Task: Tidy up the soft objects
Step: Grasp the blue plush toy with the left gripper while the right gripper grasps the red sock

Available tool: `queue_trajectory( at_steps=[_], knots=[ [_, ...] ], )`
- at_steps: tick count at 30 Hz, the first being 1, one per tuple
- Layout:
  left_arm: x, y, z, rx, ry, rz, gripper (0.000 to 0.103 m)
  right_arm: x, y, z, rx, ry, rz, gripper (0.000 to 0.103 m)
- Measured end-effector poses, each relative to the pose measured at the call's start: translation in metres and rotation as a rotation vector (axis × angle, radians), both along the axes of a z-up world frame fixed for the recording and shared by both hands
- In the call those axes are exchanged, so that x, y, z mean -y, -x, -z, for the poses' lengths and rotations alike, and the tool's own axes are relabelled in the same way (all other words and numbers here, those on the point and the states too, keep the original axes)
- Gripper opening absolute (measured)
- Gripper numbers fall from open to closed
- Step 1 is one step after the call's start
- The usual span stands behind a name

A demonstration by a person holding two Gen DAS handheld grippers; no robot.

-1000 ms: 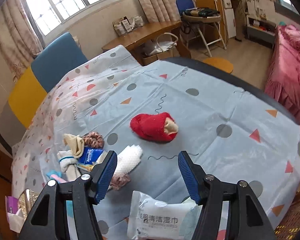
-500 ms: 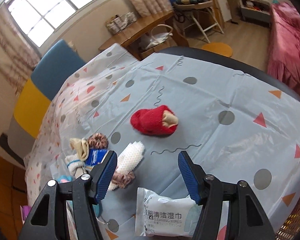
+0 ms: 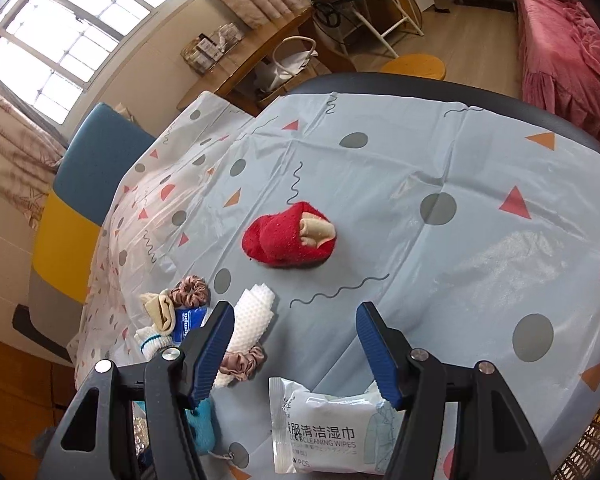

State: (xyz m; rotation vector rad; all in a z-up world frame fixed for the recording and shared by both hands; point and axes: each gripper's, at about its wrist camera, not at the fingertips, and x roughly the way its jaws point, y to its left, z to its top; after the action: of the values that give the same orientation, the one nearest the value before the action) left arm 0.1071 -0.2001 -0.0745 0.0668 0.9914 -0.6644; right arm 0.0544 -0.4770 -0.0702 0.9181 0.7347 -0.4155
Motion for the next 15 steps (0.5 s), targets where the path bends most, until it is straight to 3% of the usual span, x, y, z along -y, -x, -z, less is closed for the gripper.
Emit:
queue_trajectory(
  at_steps=[6,13,15],
  knots=[
    [-0.002,0.048,0.019,0.076,-0.063,0.094,0.049,-0.007,-0.003,-0.004,-0.005,0.034,-0.036,0.064],
    [0.004,0.042,0.024,0.059,-0.1,0.102,0.048,-0.014,-0.011,-0.007,-0.043,0.078,-0.082,0.064],
    [0.003,0.041,0.024,0.062,-0.107,0.111,0.048,-0.017,-0.02,-0.016,-0.07,0.149,-0.115,0.064]
  ],
)
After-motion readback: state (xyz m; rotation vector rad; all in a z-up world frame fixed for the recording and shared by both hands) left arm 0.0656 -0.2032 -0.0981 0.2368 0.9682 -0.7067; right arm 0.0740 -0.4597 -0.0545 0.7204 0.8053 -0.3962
